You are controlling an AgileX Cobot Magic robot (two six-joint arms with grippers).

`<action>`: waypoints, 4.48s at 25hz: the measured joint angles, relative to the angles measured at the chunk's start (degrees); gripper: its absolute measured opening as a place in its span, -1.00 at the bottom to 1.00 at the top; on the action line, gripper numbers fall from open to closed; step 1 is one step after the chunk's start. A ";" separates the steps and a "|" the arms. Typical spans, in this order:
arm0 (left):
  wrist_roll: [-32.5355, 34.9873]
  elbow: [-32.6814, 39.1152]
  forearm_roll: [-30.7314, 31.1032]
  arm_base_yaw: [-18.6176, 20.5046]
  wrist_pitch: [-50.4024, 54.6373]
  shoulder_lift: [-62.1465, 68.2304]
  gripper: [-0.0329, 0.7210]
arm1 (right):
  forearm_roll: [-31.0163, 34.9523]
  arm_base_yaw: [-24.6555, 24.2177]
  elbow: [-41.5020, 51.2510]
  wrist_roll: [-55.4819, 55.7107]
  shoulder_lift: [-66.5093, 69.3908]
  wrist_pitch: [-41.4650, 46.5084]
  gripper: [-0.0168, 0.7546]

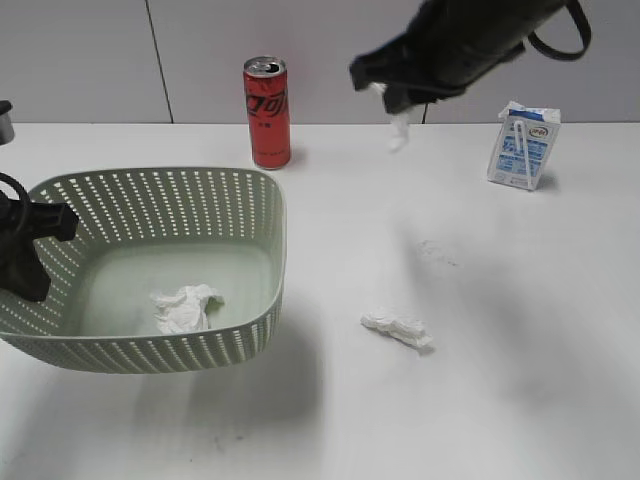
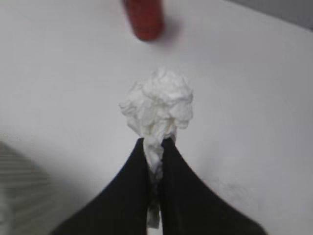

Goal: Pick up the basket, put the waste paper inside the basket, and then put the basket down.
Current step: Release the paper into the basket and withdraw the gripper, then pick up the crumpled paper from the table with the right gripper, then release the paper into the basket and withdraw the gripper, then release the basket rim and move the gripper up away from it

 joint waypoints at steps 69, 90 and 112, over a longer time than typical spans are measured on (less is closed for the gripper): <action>0.05 0.06 5.83 4.79 2.78 0.05 -0.91 | -1.31 8.90 22.62 -9.58 -15.01 -17.99 -0.94; 0.05 0.06 0.79 0.55 0.42 4.23 -0.91 | 1.79 17.23 10.38 -12.71 -1.65 -19.69 0.55; 0.05 -29.03 0.76 -0.06 7.64 26.47 -0.91 | -0.74 -28.38 -12.25 -11.69 -9.46 34.24 0.49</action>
